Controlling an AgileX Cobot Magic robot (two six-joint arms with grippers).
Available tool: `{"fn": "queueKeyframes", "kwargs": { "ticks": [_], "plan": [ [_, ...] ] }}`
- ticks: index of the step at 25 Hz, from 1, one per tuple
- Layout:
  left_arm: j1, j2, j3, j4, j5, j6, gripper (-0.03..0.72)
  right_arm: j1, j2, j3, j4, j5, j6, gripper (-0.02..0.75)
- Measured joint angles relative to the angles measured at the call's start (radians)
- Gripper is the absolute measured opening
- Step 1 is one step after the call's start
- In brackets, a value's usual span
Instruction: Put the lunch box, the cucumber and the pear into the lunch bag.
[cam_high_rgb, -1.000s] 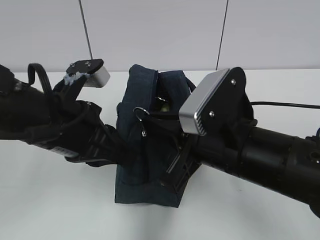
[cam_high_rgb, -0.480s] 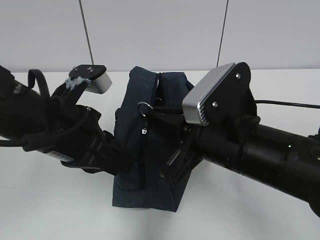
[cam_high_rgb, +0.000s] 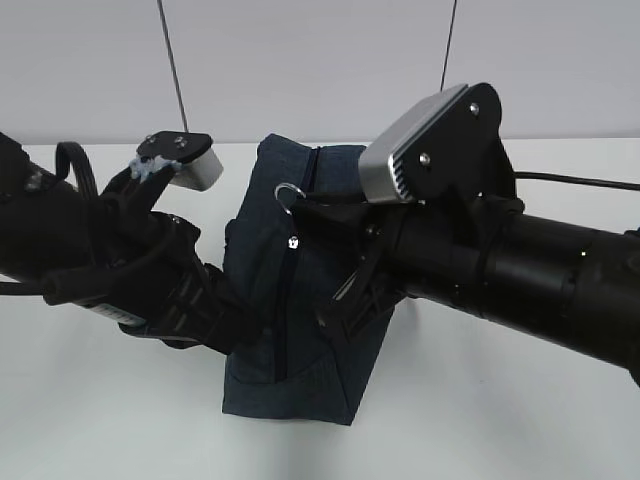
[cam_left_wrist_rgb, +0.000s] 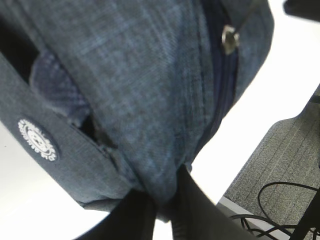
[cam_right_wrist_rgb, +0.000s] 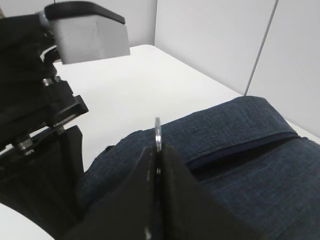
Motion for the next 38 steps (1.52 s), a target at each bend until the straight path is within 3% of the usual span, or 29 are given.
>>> {"fn": "queueKeyframes", "kwargs": {
  "ticks": [17,28,38],
  "plan": [
    [0.0,0.0,0.0,0.006,0.02,-0.003,0.008,0.0,-0.008,-0.119,-0.09,0.243,0.171,0.0],
    [0.0,0.0,0.0,0.007,0.022,-0.004,0.007,0.0,-0.01,-0.223,-0.354,0.455,0.46,0.0],
    [0.0,0.0,0.0,0.007,0.024,-0.005,0.006,0.0,-0.012,-0.274,-0.531,0.518,0.641,0.0]
  ]
}}
